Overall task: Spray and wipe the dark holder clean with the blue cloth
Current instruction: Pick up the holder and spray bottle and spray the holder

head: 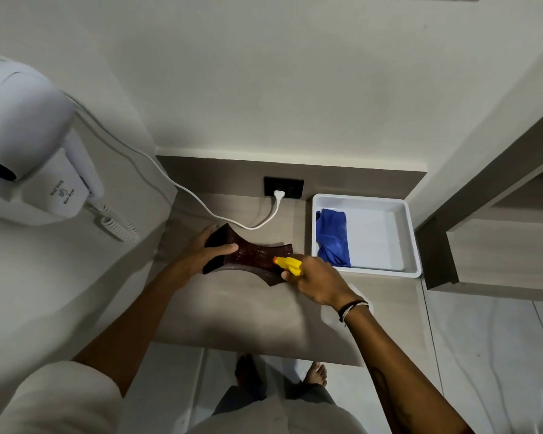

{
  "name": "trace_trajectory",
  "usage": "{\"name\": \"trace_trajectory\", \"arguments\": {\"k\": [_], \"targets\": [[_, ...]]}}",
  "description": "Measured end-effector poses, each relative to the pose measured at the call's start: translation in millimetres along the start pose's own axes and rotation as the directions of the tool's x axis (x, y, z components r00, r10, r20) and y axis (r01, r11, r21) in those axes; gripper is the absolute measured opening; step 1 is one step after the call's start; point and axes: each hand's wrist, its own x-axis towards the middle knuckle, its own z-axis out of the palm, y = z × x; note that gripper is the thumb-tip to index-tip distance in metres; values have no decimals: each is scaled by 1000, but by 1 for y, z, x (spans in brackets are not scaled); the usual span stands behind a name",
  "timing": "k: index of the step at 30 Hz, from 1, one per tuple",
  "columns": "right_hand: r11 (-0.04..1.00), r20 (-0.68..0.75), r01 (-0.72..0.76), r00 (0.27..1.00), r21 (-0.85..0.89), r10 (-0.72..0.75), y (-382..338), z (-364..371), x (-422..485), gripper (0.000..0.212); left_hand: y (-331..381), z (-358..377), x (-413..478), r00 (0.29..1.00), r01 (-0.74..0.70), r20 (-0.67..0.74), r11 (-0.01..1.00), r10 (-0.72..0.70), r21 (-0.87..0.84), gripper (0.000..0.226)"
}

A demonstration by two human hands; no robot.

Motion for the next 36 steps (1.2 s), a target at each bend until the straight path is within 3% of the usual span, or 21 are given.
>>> {"name": "trace_trajectory", "arguments": {"k": [2, 5, 6, 9, 12, 15, 20, 26, 28, 30, 33, 36], "targets": [[998, -21, -59, 998, -6, 58, 9, -1, -1, 47, -4, -3, -3, 993, -96, 88, 985, 84, 140, 79], [997, -32, -81, 996, 3, 82, 17, -3, -4, 49, -12, -4, -3, 983, -181, 71, 932, 167, 313, 118], [997, -32, -70, 997, 14, 70, 18, -4, -5, 50, -11, -3, -4, 979, -202, 58, 909, 195, 365, 121], [997, -5, 37, 999, 74, -37, 15, -3, -8, 49, -6, 2, -4, 973, -189, -41, 881, 229, 435, 77], [974, -12, 192, 981, 121, -192, 1, -1, -11, 47, 2, 7, -5, 981, 18, -187, 931, 55, 365, 55], [970, -90, 210, 976, 125, -200, -12, 5, -7, 29, 5, 9, -7, 966, 157, -245, 948, -89, 277, 68], [986, -54, 155, 987, 55, -152, -17, 4, -1, 27, 4, 10, -4, 948, 205, -282, 962, -148, 182, 97], [996, 29, -25, 999, -85, 27, 16, 4, -8, 39, 7, 10, -7, 940, 229, -288, 963, -180, 145, 92], [996, 38, -75, 996, -41, 76, 32, -1, -12, 37, 9, 10, -7, 939, 215, -306, 962, -156, 169, 87], [992, -8, -89, 996, 91, 91, 48, -11, -15, 31, 13, 12, -7, 937, 205, -323, 958, -134, 198, 81], [958, -198, -50, 974, 281, 109, 71, -41, -16, 23, 23, 18, -6, 948, 146, -315, 947, -51, 285, 66], [926, -439, 4, 881, 378, 176, 93, -79, -10, 19, 38, 25, -5, 971, -44, -194, 901, 140, 431, 49]]}}
